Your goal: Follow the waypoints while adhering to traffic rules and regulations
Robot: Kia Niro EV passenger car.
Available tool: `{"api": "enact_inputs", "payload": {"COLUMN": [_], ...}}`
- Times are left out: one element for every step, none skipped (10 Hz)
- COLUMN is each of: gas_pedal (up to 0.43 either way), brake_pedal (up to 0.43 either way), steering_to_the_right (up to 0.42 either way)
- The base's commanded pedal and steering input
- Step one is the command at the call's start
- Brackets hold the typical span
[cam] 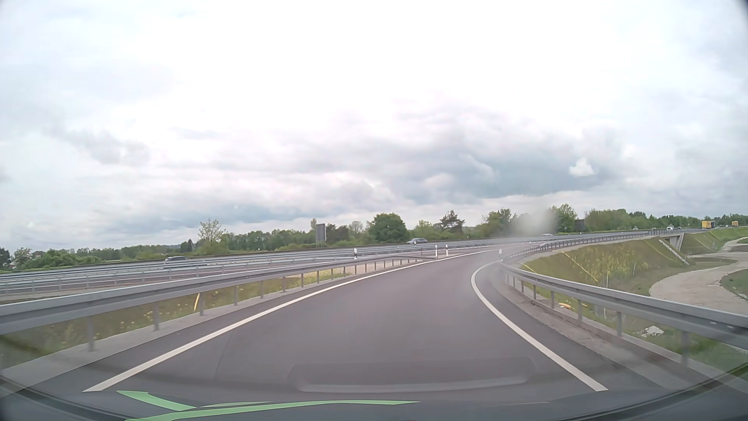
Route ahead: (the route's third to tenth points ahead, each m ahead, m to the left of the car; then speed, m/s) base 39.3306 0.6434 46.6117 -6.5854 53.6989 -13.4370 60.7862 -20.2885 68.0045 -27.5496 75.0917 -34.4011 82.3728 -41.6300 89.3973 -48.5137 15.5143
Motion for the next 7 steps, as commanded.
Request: {"api": "enact_inputs", "payload": {"gas_pedal": [0.138,0.138,0.138,0.15,0.15,0.157,0.169], "brake_pedal": [0.0,0.0,0.0,0.0,0.0,0.0,0.0], "steering_to_the_right": [0.051,0.051,0.051,0.051,0.051,0.051,0.051]}}
